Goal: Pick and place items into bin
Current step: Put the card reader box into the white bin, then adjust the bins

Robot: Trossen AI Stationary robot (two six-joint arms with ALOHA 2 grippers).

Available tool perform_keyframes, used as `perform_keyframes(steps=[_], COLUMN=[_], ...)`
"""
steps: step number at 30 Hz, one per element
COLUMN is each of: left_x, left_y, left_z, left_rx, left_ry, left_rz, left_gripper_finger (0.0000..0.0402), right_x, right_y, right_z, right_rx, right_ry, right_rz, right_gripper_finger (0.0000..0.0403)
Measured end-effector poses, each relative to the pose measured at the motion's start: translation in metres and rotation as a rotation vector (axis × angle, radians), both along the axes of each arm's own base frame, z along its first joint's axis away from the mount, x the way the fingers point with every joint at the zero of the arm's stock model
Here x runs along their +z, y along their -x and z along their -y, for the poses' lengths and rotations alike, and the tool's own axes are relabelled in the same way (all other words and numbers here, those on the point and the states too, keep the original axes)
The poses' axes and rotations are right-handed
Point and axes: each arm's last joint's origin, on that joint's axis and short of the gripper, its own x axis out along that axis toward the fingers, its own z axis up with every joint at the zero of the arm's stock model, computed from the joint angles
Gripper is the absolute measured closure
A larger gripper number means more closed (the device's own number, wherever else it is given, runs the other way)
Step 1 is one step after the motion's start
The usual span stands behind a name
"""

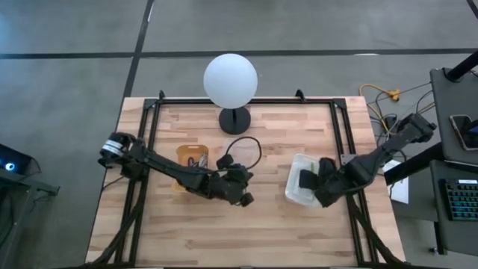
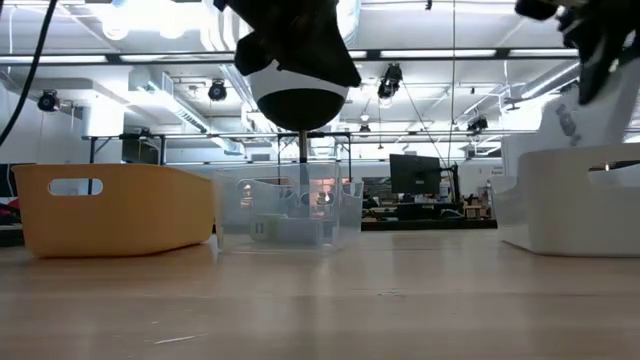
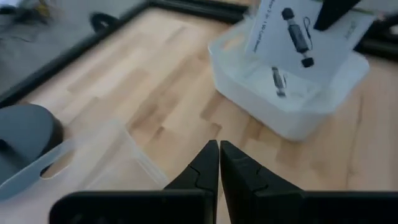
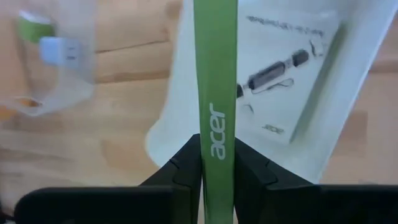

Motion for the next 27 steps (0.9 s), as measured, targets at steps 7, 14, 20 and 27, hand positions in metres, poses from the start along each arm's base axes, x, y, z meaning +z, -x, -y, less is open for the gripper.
perform_keyframes(steps=[7, 14, 20, 27], left_x=[-0.003, 0.005, 0.006, 0.007], left_y=[0.0, 0.001, 0.003, 0.005], left_z=[-0.016, -0.025, -0.035, -0.037], left_rx=[-0.09, -0.149, -0.145, -0.151], left_ry=[0.054, 0.008, 0.015, -0.003], left_rz=[-0.105, -0.121, -0.155, -0.186], left_gripper_finger=[0.0402, 0.0394, 0.0355, 0.0331], right_x=[-0.016, -0.028, -0.03, -0.016], right_y=[-0.013, -0.008, 0.004, 0.002], right_z=[-0.001, 0.003, 0.002, -0.004], right_rx=[-0.056, -0.051, -0.006, 0.235], right_ry=[-0.056, -0.092, -0.171, -0.161], right_rz=[-0.001, -0.151, -0.328, -0.315], right_gripper_finger=[0.033, 0.0288, 0.0247, 0.0217])
